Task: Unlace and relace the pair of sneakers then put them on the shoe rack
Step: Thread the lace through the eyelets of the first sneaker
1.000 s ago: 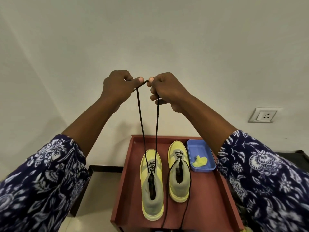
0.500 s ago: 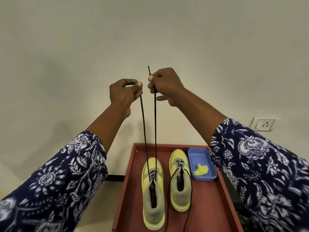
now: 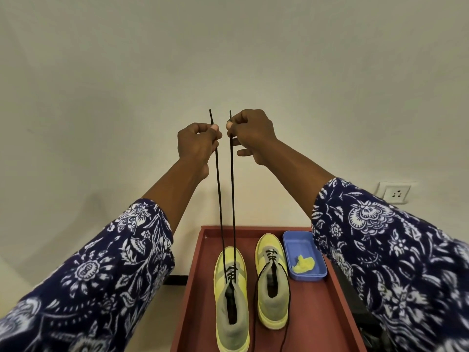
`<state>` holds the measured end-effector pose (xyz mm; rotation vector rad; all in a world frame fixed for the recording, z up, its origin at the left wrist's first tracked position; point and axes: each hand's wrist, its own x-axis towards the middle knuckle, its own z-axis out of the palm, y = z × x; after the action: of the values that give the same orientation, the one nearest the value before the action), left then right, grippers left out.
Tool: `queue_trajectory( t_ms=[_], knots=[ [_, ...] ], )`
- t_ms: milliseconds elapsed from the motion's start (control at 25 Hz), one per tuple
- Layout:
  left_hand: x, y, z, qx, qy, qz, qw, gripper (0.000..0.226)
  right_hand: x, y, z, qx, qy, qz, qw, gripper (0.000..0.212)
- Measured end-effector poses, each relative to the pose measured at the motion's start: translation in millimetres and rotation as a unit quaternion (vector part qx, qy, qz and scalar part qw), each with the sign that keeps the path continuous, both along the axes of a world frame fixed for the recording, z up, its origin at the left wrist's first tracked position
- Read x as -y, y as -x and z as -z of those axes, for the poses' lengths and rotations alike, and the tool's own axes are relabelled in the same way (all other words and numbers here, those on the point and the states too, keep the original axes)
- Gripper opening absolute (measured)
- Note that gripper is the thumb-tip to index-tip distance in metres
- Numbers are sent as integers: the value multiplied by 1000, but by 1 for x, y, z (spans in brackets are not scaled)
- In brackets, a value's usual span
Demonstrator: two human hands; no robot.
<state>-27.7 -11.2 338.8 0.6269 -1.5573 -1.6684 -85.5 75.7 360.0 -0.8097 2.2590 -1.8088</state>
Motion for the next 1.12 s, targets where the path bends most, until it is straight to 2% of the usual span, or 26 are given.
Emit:
queue_trajectory(
  t_ms=[240,760,1120],
  knots=[
    [-4,1,-13,27,45,4,999,16,-3,-1,-5,-11,-8,-2,1000,5],
    [-4,2,-15,4,15,22,1000,17,-2,2,-7,-17,-13,3,1000,6],
    [2,5,-11,15,38,2,999,18,-4,5,-2,-17,-8,10,1000,6]
  ],
)
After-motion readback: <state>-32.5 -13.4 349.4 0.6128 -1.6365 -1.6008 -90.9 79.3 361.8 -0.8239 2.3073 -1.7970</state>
